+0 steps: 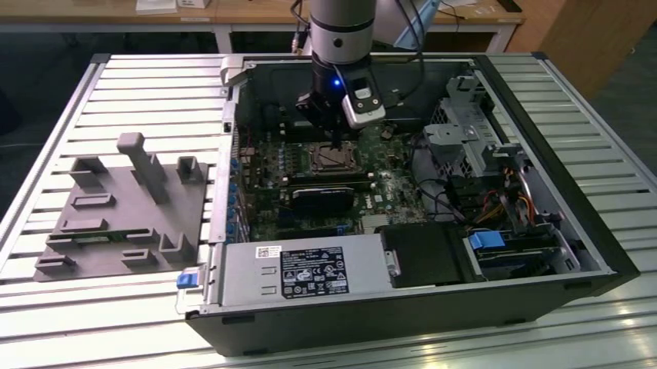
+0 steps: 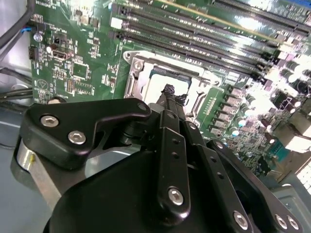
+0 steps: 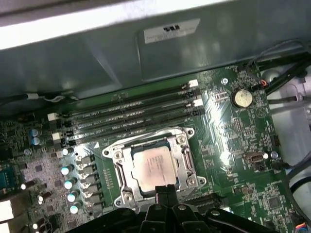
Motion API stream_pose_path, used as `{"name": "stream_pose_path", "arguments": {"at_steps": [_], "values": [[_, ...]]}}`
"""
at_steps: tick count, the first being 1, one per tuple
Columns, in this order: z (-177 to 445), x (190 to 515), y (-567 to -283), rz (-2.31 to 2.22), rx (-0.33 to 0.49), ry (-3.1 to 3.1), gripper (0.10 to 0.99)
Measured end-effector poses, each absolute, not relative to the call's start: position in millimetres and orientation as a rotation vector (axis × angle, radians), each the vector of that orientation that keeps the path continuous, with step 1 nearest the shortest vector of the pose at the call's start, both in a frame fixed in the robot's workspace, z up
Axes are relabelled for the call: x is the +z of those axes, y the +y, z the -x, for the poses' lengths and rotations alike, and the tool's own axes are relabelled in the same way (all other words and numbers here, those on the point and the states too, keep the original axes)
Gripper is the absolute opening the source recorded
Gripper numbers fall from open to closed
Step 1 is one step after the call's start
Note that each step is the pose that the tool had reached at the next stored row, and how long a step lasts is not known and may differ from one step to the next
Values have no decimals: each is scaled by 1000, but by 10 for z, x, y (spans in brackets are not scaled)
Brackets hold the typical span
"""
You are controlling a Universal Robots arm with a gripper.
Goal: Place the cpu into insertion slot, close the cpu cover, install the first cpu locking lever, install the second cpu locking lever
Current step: 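Install the second cpu locking lever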
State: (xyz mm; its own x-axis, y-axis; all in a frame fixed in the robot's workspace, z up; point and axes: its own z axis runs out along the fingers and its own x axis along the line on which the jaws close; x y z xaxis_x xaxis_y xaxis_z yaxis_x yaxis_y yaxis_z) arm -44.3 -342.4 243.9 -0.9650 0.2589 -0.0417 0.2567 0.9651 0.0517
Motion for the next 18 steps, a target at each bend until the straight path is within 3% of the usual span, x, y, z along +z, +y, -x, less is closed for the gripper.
{"name": "stream_pose_path", "arguments": {"at_steps": [18], "values": [[455, 2424, -3699, -403, 77, 3067, 102]]}}
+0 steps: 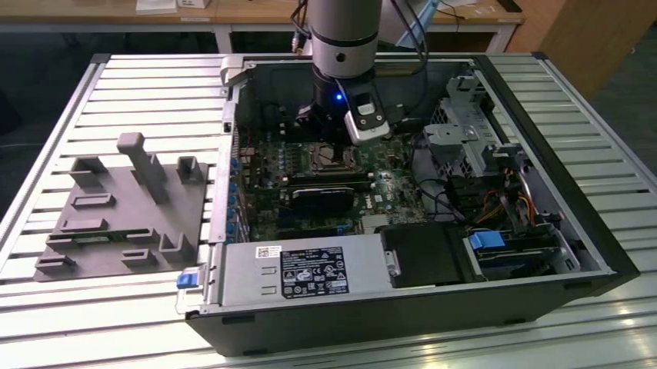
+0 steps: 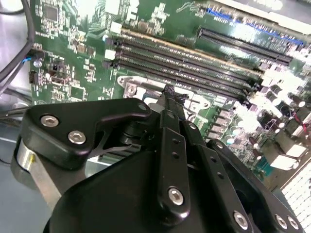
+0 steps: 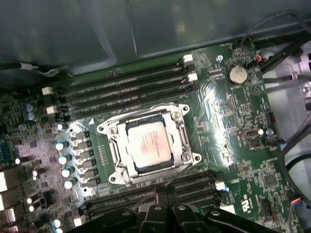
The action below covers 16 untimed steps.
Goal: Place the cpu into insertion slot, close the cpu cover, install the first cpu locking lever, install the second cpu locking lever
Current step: 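Install the second cpu locking lever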
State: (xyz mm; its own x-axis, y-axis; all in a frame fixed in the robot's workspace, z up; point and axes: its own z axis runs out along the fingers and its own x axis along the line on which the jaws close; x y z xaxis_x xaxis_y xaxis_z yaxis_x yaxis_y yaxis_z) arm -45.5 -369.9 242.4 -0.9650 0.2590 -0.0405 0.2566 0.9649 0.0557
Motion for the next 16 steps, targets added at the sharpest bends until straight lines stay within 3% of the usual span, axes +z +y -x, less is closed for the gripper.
{"name": "stream_pose_path", "arguments": {"at_steps": [6, 16], "values": [[488, 2407, -3761, -405, 143, 3069, 102], [565, 2308, -3784, -405, 170, 3070, 102]]}}
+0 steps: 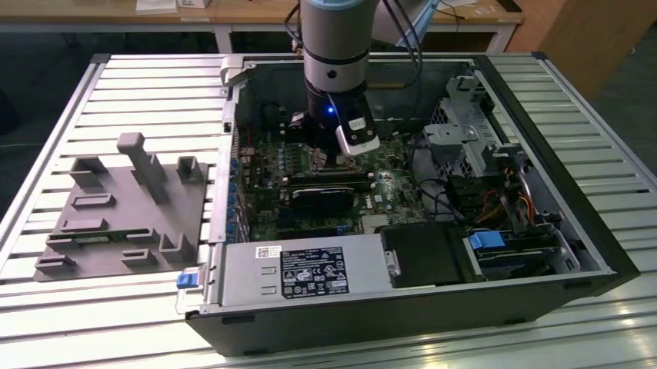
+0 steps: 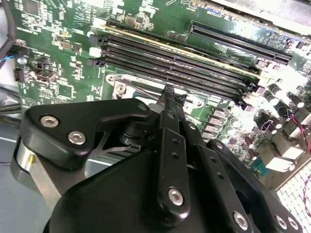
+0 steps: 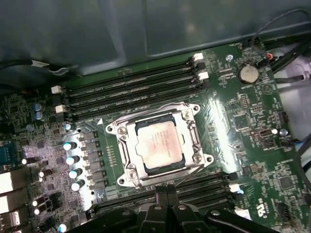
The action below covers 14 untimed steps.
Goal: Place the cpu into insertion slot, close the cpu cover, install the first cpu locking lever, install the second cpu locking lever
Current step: 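Install the second cpu locking lever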
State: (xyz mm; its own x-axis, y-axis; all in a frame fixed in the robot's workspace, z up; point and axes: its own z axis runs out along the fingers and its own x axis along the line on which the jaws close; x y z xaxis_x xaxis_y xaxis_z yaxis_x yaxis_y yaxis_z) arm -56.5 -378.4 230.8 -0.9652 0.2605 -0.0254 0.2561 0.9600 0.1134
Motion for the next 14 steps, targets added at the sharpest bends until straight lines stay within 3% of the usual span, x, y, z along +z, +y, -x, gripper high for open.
{"name": "stream_pose_path", "arguments": {"at_steps": [14], "values": [[691, 2191, -3793, -386, 179, 3072, 102]]}}
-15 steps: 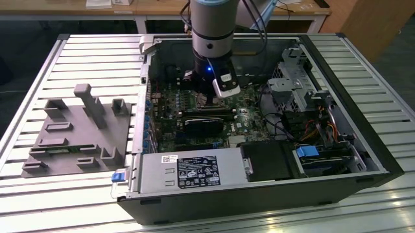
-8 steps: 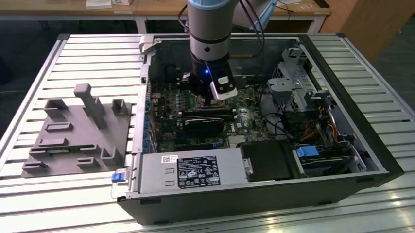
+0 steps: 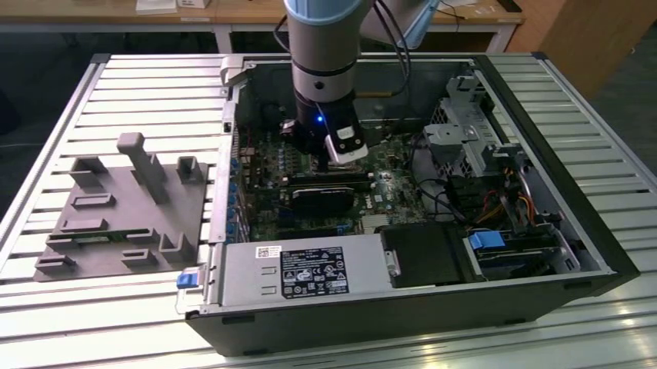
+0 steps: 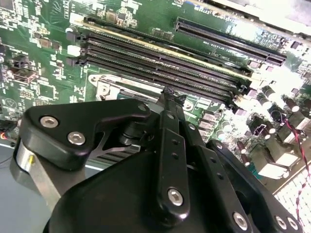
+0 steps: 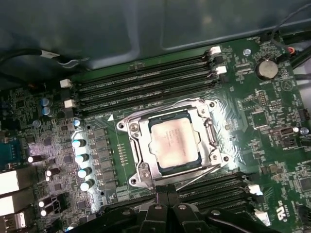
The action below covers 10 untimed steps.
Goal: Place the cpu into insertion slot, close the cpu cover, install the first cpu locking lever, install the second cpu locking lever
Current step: 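Install the second cpu locking lever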
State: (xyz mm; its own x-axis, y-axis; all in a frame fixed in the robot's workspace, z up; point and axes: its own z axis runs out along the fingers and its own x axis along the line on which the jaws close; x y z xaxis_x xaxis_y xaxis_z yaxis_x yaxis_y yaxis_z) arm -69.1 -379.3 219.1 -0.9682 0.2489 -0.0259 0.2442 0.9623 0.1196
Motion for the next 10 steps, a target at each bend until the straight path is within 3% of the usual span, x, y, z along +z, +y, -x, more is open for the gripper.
{"name": "stream_pose_path", "arguments": {"at_steps": [10], "values": [[707, 2177, -3851, -331, 201, 3077, 102]]}}
